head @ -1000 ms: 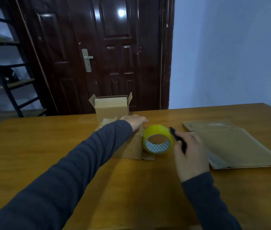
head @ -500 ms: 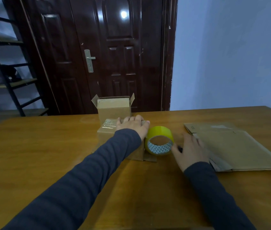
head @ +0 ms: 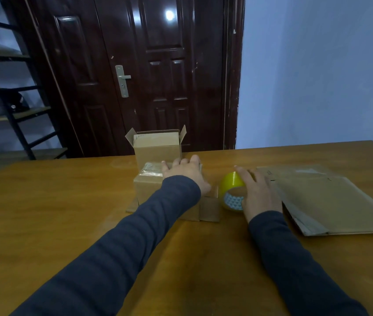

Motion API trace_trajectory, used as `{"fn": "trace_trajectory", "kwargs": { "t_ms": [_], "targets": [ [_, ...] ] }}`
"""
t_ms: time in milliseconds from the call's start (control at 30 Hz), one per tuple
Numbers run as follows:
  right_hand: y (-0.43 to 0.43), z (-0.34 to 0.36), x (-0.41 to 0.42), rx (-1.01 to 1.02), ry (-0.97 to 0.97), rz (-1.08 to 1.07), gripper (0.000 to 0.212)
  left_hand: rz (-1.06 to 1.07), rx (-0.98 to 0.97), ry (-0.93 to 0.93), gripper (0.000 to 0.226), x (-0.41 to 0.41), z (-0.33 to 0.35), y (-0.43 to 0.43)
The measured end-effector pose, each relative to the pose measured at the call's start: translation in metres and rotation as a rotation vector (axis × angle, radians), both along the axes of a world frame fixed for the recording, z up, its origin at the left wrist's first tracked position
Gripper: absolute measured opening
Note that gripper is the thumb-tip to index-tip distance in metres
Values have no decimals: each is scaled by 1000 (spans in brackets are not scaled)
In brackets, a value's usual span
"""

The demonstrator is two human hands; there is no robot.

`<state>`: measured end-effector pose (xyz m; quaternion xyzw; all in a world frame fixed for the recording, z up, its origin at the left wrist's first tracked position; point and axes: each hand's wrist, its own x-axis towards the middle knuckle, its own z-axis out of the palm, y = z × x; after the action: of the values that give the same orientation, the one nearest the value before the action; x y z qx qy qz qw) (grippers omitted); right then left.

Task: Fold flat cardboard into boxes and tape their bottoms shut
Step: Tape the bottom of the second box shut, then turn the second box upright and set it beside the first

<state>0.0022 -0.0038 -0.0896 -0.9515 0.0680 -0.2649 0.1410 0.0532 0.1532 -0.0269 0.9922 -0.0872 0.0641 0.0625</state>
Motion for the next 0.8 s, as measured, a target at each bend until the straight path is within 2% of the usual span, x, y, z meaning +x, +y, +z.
{"fn": "trace_trajectory", "kwargs": {
  "t_ms": [133, 267, 400, 467, 500, 567, 600, 667, 733, 800],
  "targets": [
    [-10, -3, 4, 68, -5, -61, 87, 64, 77, 63, 77, 1, 1, -12],
    [-11, -6, 6, 208, -66, -69, 78, 105, 123, 35, 66, -3, -3, -17],
    [-11, -5, 3, 281, -98, -25, 75, 120, 80, 143, 60, 5, 2, -16],
    [-10, -6, -1, 274, -136, 14, 75, 111, -193, 273, 70, 12, 14, -12],
    [-11, -6, -2, 268, -158, 22, 74, 101, -457, 325, 73, 14, 24, -9],
    [-10, -7, -5, 271, -202, 33, 73, 60, -965, 321, 66, 17, 48, 5],
    [-10, -7, -7, 286, -236, 44, 73, 70, -1120, 262, 60, 18, 59, 18],
    [-6, -5, -10, 326, -353, 76, 69, 113, -1256, 150, 54, 26, 70, 50],
    [2, 0, -16, 309, -529, 134, 61, 215, -1257, 53, 53, 34, 64, 80],
    [15, 4, -21, 250, -647, 227, 52, 370, -1243, 37, 50, 43, 48, 108]
  ]
}}
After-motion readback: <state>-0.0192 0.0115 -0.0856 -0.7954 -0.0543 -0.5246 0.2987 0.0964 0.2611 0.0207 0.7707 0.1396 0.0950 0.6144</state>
